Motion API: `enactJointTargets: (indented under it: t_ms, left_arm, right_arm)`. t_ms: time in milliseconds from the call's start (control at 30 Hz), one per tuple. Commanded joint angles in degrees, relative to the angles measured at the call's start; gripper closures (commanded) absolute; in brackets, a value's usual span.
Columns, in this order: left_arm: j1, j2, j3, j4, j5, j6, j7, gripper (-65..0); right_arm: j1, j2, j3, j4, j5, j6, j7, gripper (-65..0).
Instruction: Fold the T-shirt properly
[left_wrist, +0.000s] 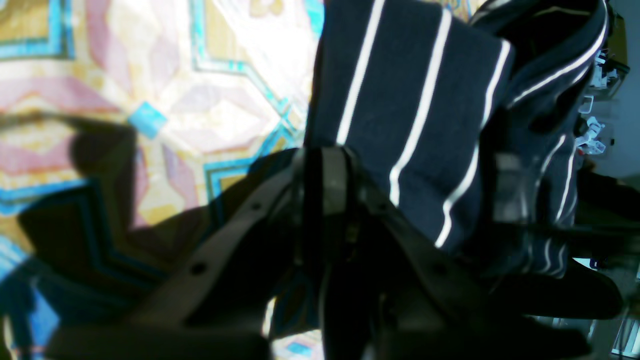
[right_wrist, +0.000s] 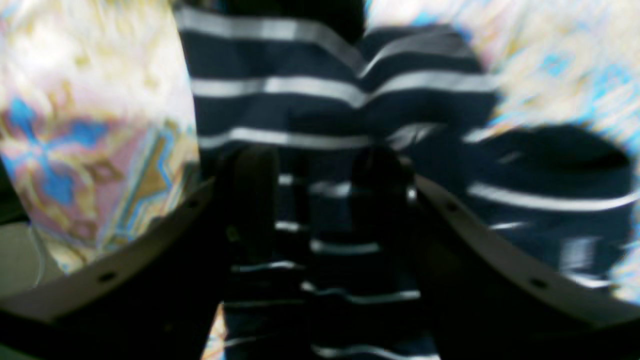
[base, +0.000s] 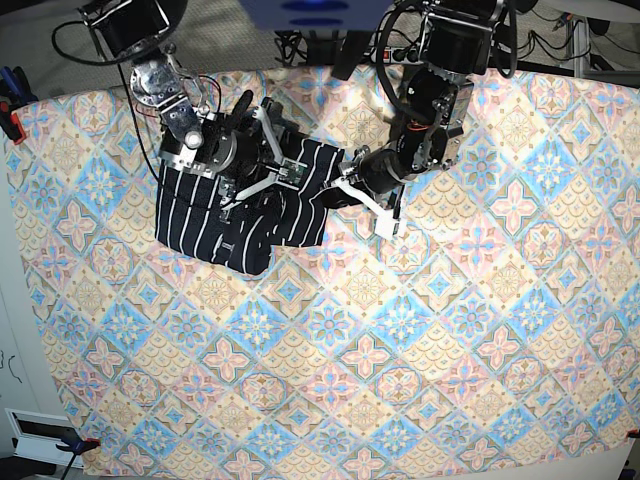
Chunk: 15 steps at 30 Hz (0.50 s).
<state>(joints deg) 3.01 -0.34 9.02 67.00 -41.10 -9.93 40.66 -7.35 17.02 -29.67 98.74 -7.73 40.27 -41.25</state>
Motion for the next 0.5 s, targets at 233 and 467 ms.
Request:
enactJointTargets:
  t_ms: [233, 467]
  left_arm:
    - [1.52, -0.50, 0.08, -0.85, 4.13, 3.47, 3.16, -3.2]
    - [1.52, -1.02, 0.08, -0.76, 4.05, 3.38, 3.16, -3.2]
  right_arm:
    - [0.54, 0.26, 1.85, -0.76, -1.20, -0.27, 4.20, -29.1]
    - [0.54, 0.08, 2.90, -2.17, -8.58, -0.27, 4.29, -25.4]
